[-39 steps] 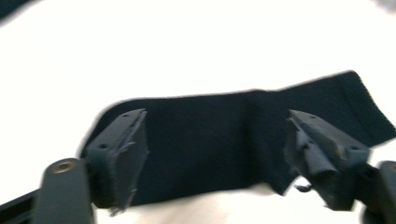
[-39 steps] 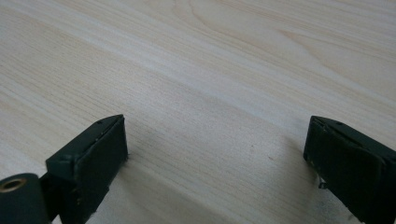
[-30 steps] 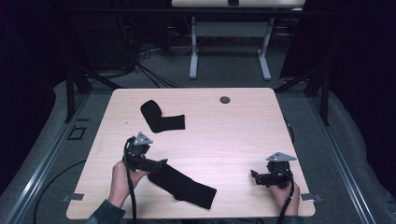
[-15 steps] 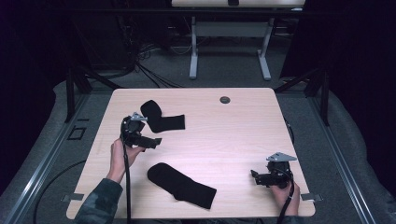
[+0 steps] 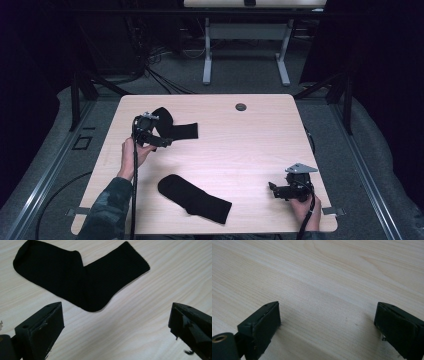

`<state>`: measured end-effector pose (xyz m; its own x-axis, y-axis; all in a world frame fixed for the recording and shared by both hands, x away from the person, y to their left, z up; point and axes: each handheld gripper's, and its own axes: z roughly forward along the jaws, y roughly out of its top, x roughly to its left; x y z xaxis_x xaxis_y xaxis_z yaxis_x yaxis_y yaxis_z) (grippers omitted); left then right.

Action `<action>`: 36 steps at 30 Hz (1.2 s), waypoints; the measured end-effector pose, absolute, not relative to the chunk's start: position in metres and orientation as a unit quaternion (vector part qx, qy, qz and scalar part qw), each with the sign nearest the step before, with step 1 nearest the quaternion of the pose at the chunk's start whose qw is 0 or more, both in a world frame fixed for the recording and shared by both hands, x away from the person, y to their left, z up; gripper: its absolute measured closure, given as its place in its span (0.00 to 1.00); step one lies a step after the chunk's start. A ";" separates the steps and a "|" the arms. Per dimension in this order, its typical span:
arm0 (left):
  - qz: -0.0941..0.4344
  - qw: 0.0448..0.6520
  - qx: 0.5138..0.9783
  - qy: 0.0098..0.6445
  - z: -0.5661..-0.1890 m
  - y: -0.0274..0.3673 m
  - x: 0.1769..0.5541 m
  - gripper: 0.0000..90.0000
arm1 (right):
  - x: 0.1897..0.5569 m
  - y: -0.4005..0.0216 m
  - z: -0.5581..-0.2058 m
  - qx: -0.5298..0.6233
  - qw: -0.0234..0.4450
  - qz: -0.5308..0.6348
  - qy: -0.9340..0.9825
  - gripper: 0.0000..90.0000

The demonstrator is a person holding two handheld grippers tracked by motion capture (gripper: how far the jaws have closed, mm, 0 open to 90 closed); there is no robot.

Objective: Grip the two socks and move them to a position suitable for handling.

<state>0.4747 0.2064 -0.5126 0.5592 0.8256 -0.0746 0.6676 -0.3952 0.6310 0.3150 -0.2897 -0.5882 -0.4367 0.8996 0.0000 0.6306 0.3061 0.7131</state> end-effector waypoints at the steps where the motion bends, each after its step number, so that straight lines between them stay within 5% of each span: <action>1: 0.123 0.313 0.825 0.454 -0.513 0.207 0.479 0.00 | 0.315 -0.290 -0.588 0.489 0.205 0.327 0.782 0.07; 17: 0.107 0.278 0.826 0.478 -0.535 0.199 0.533 0.10 | 0.315 -0.290 -0.588 0.491 0.205 0.326 0.781 0.07; 31: 0.108 0.245 0.837 0.477 -0.560 0.195 0.547 0.40 | 0.315 -0.290 -0.588 0.490 0.204 0.326 0.782 0.07; 36: 0.117 0.242 0.836 0.478 -0.560 0.196 0.545 0.58 | 0.315 -0.290 -0.588 0.490 0.204 0.326 0.782 0.07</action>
